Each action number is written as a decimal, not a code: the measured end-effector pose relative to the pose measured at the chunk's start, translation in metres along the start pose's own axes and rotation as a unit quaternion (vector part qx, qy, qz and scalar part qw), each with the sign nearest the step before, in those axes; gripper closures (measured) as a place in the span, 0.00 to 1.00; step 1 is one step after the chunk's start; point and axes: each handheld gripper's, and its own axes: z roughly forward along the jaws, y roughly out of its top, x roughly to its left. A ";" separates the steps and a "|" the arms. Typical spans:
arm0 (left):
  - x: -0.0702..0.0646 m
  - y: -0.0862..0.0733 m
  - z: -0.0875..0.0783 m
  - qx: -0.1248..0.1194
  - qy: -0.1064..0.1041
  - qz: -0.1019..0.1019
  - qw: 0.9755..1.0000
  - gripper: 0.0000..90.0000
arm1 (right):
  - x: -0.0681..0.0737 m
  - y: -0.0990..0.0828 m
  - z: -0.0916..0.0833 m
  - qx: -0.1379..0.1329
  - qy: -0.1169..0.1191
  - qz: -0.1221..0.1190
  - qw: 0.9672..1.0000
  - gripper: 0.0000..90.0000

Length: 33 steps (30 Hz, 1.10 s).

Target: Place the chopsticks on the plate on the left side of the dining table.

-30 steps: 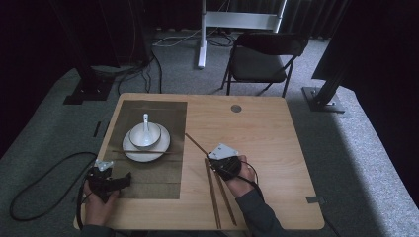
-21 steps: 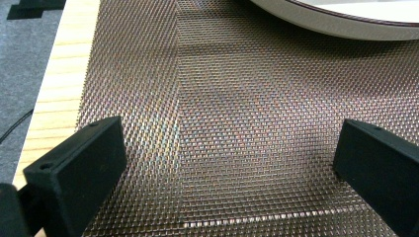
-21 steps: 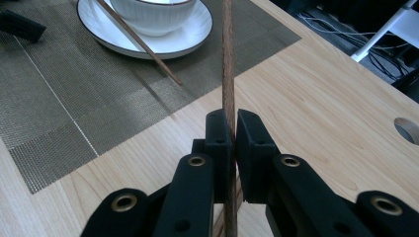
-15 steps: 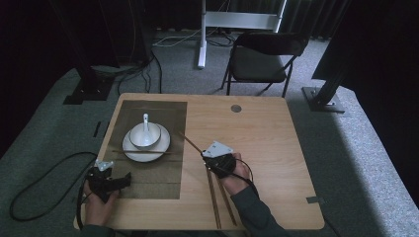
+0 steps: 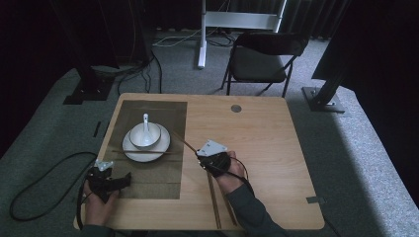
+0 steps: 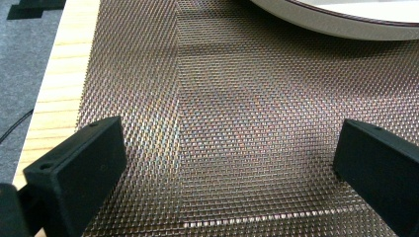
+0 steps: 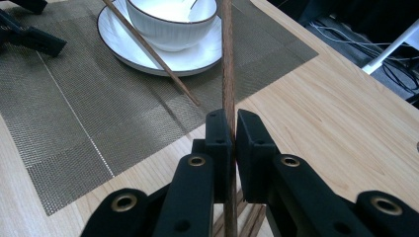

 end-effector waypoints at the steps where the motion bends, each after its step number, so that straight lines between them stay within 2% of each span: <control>1: 0.000 0.000 0.000 0.000 0.000 0.000 1.000 0.00 | 0.000 0.001 0.000 0.000 0.000 0.000 1.000 0.94; 33: 0.000 0.000 0.000 -0.001 0.000 0.000 1.000 0.00 | 0.011 0.018 0.014 -0.008 0.023 -0.022 0.999 0.94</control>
